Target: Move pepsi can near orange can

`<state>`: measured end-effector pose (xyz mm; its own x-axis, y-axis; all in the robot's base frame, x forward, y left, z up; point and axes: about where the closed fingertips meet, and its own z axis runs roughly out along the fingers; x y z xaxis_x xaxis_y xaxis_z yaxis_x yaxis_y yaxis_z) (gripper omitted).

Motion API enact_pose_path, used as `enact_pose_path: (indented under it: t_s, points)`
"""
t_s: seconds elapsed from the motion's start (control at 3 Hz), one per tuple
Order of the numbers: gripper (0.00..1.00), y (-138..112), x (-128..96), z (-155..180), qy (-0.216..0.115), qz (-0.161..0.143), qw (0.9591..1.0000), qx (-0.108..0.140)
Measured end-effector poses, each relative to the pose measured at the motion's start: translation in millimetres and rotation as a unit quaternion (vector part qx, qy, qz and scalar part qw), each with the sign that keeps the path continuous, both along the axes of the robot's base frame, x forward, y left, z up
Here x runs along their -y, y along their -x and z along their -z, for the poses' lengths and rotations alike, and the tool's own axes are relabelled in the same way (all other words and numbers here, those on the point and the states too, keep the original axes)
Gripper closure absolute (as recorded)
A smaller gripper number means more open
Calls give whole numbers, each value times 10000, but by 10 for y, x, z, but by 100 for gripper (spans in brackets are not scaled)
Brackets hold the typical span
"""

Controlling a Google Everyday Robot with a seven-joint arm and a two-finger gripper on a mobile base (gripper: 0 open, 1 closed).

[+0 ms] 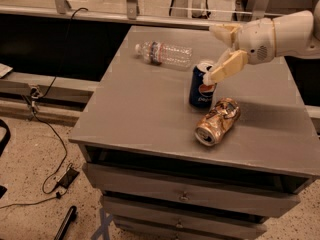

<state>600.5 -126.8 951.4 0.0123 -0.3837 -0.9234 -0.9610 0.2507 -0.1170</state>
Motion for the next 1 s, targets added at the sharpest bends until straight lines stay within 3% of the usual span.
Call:
enact_pose_path:
  t_s: [0.33,0.67,1.0]
  points:
    - [0,-91,61,-453,-279,103,9989,353]
    - [0,-113,148,-803,-572,249,9949,799]
    - [0,-116,147,-810,-577,252,9947,811]
